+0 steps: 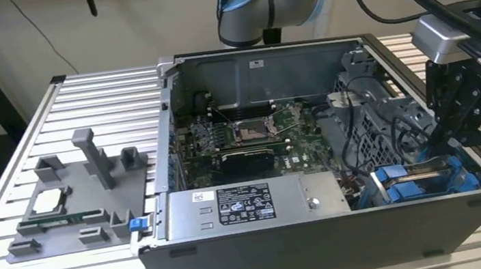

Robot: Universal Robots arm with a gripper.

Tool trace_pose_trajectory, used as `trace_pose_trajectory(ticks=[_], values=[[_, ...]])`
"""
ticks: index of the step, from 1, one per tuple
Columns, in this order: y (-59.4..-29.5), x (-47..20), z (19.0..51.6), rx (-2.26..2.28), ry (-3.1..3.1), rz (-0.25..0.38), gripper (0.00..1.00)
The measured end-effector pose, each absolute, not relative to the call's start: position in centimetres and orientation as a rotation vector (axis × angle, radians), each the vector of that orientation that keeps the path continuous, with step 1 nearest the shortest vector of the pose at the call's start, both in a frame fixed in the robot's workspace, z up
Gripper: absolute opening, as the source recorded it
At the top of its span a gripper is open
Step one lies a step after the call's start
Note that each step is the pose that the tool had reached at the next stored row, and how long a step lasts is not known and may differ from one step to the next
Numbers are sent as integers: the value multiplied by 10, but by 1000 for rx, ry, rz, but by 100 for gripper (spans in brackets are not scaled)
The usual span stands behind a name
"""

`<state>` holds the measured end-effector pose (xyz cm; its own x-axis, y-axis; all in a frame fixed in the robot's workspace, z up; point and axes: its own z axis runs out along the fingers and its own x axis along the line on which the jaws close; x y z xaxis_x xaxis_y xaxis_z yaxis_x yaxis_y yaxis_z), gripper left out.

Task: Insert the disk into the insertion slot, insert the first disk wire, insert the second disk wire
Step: 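Insert the first disk wire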

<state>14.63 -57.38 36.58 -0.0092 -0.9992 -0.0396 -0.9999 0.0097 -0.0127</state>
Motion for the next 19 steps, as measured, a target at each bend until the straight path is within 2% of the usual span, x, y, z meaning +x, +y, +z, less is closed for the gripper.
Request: trace_pose_trajectory(ticks=[19], values=[[-572, 150, 355, -2179, 2200, 45, 0]])
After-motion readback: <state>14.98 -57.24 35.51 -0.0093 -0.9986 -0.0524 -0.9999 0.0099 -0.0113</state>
